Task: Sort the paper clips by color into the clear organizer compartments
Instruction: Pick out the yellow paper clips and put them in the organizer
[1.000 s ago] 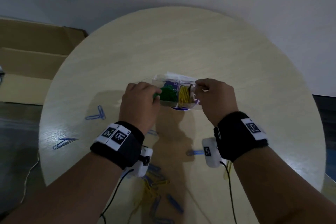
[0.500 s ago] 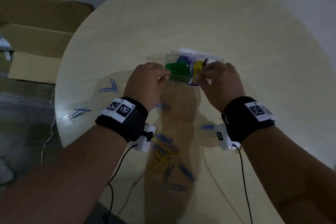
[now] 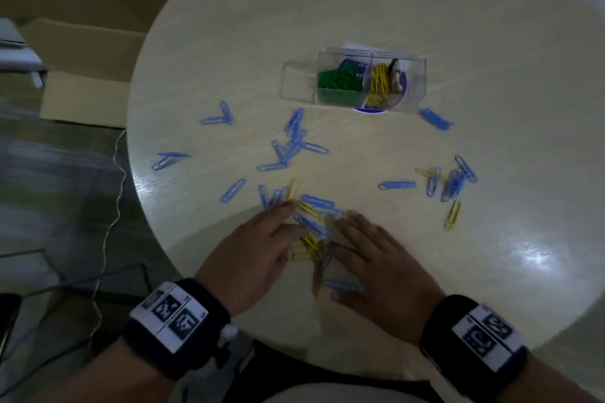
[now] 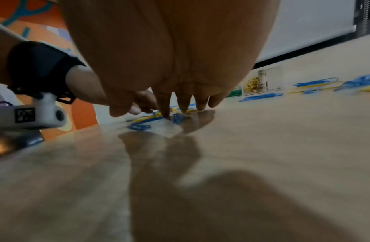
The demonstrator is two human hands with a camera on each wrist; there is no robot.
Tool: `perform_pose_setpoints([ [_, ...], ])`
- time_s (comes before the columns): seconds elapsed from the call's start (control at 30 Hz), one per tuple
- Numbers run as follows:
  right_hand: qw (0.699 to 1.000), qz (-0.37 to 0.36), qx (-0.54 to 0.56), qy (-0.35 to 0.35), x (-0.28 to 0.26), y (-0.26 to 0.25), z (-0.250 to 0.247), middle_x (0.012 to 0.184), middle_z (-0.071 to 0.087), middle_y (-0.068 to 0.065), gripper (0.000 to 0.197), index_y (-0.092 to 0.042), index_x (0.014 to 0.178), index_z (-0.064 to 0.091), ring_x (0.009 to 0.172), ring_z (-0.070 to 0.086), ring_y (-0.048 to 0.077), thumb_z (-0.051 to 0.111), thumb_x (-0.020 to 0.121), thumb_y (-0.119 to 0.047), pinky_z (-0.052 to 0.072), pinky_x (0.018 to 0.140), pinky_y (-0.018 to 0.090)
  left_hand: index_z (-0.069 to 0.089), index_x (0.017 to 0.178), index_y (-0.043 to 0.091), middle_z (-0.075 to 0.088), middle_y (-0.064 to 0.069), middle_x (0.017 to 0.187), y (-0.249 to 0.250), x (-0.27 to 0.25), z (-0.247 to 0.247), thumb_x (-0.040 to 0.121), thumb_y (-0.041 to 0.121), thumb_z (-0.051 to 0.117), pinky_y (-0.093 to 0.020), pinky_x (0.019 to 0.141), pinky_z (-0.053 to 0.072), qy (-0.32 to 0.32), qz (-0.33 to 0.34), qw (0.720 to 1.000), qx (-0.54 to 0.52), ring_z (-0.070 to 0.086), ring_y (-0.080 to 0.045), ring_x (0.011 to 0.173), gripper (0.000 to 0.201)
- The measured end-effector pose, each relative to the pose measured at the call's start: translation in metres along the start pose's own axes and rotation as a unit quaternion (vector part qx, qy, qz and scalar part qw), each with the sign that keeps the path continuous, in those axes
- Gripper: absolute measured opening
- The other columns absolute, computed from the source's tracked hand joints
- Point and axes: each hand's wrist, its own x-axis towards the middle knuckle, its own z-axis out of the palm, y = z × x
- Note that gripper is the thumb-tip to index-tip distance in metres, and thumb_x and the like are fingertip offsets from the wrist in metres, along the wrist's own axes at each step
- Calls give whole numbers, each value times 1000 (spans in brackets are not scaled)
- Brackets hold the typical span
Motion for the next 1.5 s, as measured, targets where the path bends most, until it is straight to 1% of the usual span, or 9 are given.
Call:
perform_pose_setpoints([
  [0.23, 997, 26, 56, 42, 18, 25, -23, 157, 24, -4, 64, -33, 139, 44, 148, 7, 28, 41, 85, -67, 14, 117, 42, 71, 104, 31, 49, 7, 143, -11, 16, -7, 86, 31, 57, -18, 112, 27, 58, -7, 987, -152, 31, -8, 143, 23],
  [0.33, 974, 52, 138, 172, 16, 51, -36, 136, 56, -2, 38, -24, 122, 62, 131, 45, 28, 59, 86, -37, 32, 112, 40, 69, 110, 26, 51, 10, 137, -15, 21, -11, 86, 24, 58, -12, 105, 32, 111, -45, 975, -188, 39, -3, 136, 26],
  [0.43, 927, 197, 119, 294, 1, 94, -49, 105, 72, 2, 27, -20, 103, 71, 100, 63, 29, 63, 79, -12, 44, 92, 33, 65, 118, 20, 56, 5, 131, -27, 20, -13, 88, 32, 48, -27, 110, 34, 118, -61, 989, -68, 45, -16, 132, 37],
  [0.53, 928, 293, 50, 226, -15, 124, -49, 115, 69, 5, 36, -18, 112, 67, 109, 58, 32, 60, 77, -21, 47, 94, 40, 63, 121, 16, 57, 3, 135, -32, 18, -12, 86, 34, 44, -31, 114, 29, 108, -74, 991, -6, 42, -23, 136, 44],
  [0.7, 951, 256, 0, 173, -25, 128, -40, 129, 61, -3, 44, -24, 123, 61, 124, 48, 32, 52, 80, -35, 44, 99, 45, 68, 116, 14, 63, 0, 128, -29, 22, -14, 85, 35, 44, -36, 110, 34, 126, -79, 989, 12, 43, -26, 134, 44],
  [0.93, 930, 283, 49, 229, 5, 127, -54, 96, 68, 1, 15, -25, 79, 73, 100, 54, 37, 61, 69, -27, 44, 83, 41, 69, 113, 16, 64, 1, 125, -27, 29, -14, 84, 35, 47, -26, 113, 28, 131, -89, 987, 14, 47, -22, 129, 41],
  [1.2, 915, 235, 244, 218, 6, 106, -88, 77, 68, -6, 10, -23, 85, 64, 73, 61, 12, 62, 83, -14, 44, 67, 25, 70, 111, 16, 64, -2, 124, -21, 29, -16, 84, 32, 48, -33, 111, 33, 146, -75, 986, 28, 50, -27, 124, 38],
  [1.33, 885, 327, 203, 261, -21, 109, -83, 84, 72, 2, 17, -26, 93, 68, 77, 65, 22, 60, 81, -17, 48, 69, 28, 71, 106, 18, 65, -2, 117, -10, 29, -18, 81, 23, 52, -39, 98, 42, 154, -54, 986, 43, 56, -28, 105, 32],
  [1.5, 873, 437, 144, 164, -55, 100, -52, 92, 71, 8, 18, -23, 96, 64, 88, 64, 33, 58, 79, -25, 51, 73, 34, 73, 103, 19, 67, 1, 113, -17, 30, -20, 81, 26, 49, -39, 91, 45, 152, -91, 982, 68, 55, -29, 102, 33],
])
